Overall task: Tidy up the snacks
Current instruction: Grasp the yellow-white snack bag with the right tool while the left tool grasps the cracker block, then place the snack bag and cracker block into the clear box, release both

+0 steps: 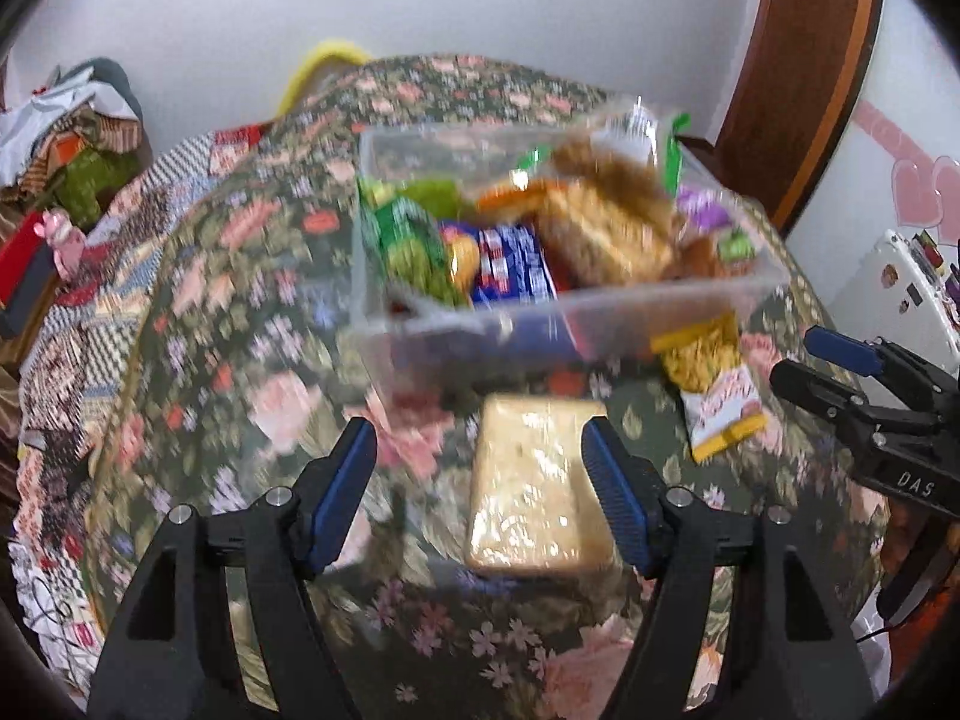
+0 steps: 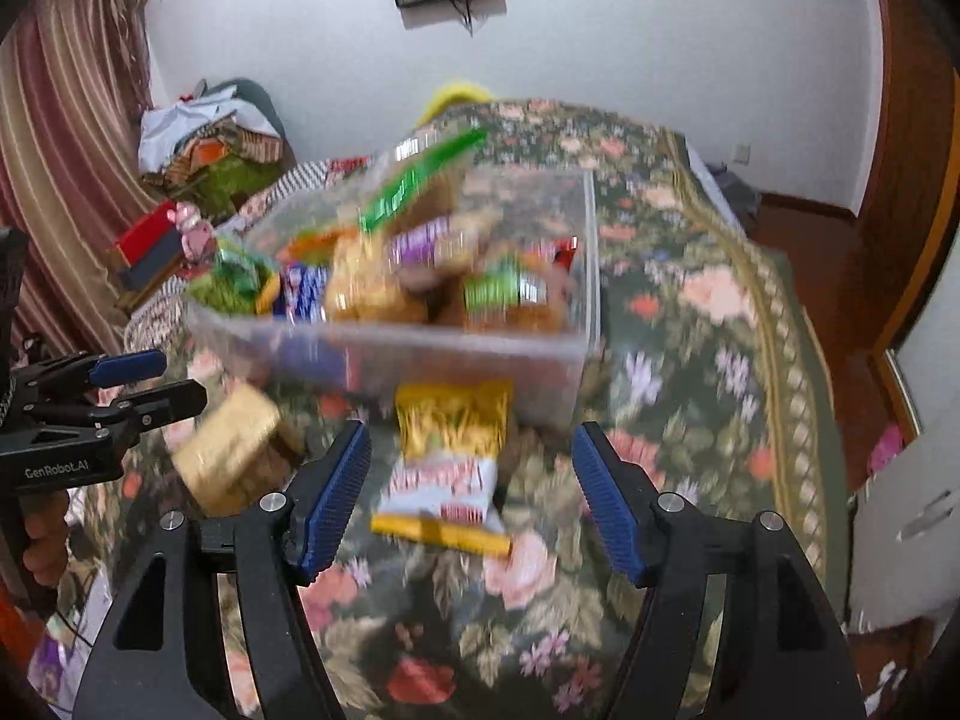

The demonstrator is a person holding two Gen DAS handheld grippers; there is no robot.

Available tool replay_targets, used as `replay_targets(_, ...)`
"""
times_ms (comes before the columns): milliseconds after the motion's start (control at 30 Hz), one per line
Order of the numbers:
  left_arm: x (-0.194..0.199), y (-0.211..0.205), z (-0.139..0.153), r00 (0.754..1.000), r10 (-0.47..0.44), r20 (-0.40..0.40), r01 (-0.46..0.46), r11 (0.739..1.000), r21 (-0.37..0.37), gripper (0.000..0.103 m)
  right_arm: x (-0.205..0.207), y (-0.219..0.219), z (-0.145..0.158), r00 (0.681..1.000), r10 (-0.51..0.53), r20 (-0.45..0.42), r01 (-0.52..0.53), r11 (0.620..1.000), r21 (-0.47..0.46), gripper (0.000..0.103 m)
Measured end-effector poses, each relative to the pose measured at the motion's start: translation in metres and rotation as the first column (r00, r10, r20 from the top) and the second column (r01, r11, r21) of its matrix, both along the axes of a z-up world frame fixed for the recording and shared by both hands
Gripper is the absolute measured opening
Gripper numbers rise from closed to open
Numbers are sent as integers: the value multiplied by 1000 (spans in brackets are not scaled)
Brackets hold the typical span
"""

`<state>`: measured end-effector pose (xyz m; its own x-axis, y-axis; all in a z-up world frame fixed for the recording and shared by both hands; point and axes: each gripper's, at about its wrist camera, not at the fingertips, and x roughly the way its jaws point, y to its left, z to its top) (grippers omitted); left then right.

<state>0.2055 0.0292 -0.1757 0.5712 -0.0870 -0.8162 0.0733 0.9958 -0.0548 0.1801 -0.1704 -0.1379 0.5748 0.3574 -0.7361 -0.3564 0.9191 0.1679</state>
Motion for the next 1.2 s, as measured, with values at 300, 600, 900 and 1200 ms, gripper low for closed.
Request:
replay_targets(300,7,-14,-21,998,-35,-42,34,999,-27,71,3,10,-21,998,10,-55,-11,1000,-8,66)
replay_targets(600,13,-16,-47,996,-22,-92,19,999,-33,70,15,25,-42,993,30,-115,-30,1000,1,50)
replay_targets(900,7,-21,-41,998,-30,-59,29,999,-28,55,7,17,-39,994,12,-105,-10,1000,16,45)
replay_targets(1200,-10,-18,-5,999,-31,17,31,999,-35,55,-18,6,-11,999,7,-33,-6,1000,22,44)
